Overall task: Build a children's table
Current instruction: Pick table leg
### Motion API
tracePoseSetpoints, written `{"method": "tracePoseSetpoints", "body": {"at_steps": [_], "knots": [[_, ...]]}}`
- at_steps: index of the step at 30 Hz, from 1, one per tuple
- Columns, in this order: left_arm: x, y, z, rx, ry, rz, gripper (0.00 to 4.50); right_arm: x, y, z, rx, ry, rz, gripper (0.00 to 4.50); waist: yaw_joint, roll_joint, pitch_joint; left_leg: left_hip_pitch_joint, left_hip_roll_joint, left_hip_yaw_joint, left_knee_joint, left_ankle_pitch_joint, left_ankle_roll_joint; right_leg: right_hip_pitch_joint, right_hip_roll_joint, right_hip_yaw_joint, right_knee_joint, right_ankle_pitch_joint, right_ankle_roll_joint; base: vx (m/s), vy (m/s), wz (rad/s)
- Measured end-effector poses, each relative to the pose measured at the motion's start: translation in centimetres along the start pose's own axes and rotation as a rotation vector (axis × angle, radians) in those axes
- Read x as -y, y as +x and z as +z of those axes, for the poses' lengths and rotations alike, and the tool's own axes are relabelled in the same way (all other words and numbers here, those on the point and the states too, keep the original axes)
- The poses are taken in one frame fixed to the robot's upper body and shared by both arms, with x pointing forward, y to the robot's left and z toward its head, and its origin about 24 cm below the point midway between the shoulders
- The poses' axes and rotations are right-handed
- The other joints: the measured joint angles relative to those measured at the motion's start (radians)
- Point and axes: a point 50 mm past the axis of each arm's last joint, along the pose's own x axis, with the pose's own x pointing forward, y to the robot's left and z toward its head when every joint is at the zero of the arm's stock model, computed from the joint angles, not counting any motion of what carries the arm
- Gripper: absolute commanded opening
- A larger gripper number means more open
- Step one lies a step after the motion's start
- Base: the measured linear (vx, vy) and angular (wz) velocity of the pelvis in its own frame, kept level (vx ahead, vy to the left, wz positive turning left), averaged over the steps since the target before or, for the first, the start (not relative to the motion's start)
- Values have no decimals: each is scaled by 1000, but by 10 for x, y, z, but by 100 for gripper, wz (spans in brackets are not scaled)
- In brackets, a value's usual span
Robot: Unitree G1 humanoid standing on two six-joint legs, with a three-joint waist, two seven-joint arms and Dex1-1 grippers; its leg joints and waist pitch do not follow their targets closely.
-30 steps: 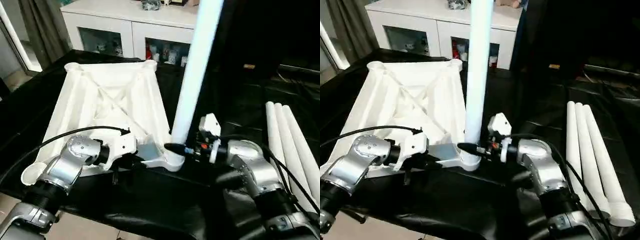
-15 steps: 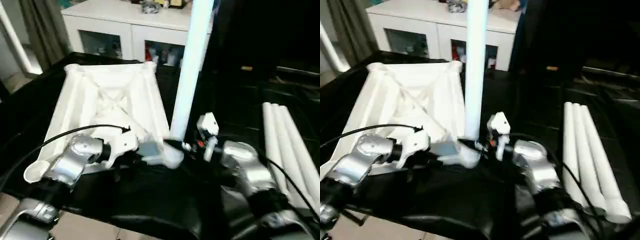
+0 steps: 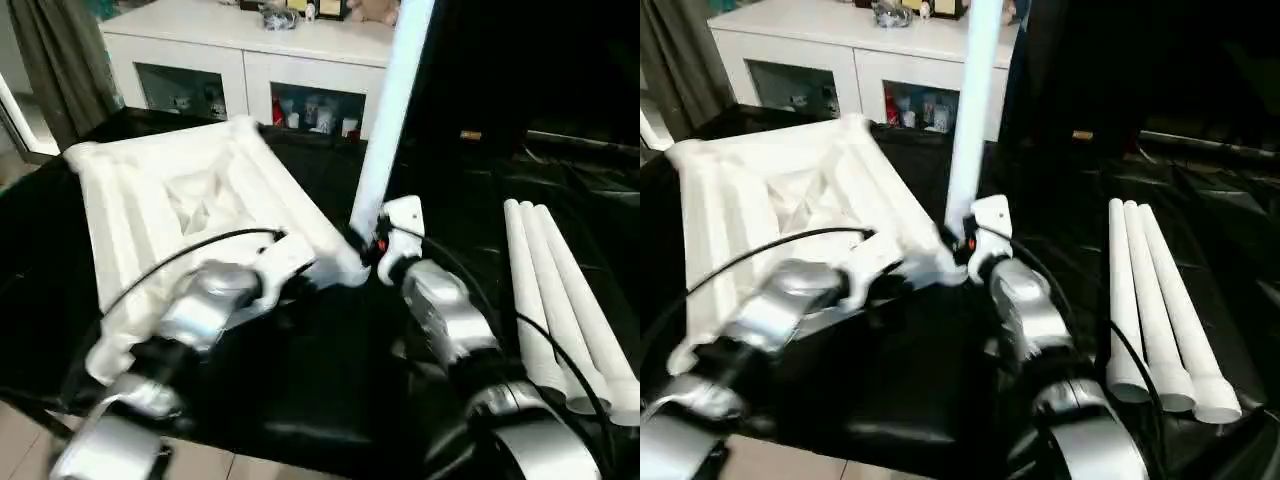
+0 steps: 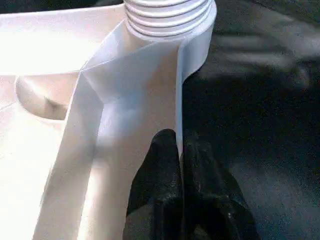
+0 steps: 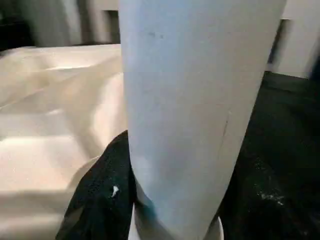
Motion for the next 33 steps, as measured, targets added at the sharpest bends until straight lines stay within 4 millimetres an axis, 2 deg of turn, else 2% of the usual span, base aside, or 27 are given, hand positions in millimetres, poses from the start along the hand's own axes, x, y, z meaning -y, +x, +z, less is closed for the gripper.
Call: {"method": "tracePoseSetpoints", "body": {"at_steps": [6, 11, 20, 21, 23, 24, 33], "knots": [[9, 15, 14, -1, -33, 58, 0, 1, 7, 3, 4, 17, -144, 188, 6, -1, -3, 0, 0, 2, -3, -1, 1, 1, 0, 1, 0, 5, -8, 0, 0, 0], [9, 16, 15, -5, -48, 63, 0, 0, 8, 3, 9, 25, -165, 188, 6, -6, -7, 1, 0, 3, -10, -1, 1, 1, 0, 0, 1, 6, -8, 0, 0, 0], [7, 14, 13, -9, -52, 72, 0, -3, 13, 6, 1, 30, -149, 188, 1, -7, -8, 1, 0, 2, -11, -1, 1, 0, 0, 0, -1, 2, -2, 0, 0, 0], [6, 14, 13, -9, -52, 73, 0, -2, 13, 6, 0, 33, -143, 244, 1, -7, -8, 0, 0, 2, -11, -1, 1, 0, 0, 0, -1, 2, -2, 0, 0, 0], [6, 13, 13, -9, -50, 77, 0, -3, 13, 2, -21, 45, -126, 244, 1, -7, -8, 0, 0, 2, -11, -1, 1, -1, 0, 0, -1, 2, -2, 0, 0, 0], [5, 12, 13, -8, -49, 81, 0, -3, 11, -4, -36, 53, -127, 266, 1, -6, -7, -1, 0, 2, -11, -1, 1, -2, 0, 0, -1, 2, -2, 0, 0, 0], [-3, 6, 16, 14, -31, 109, 0, 4, 10, 5, -33, 43, 3, 338, 0, 2, 0, -9, 0, 4, -16, -1, 1, -11, 0, 0, -1, 9, -6, 0, 0, 0]]}}
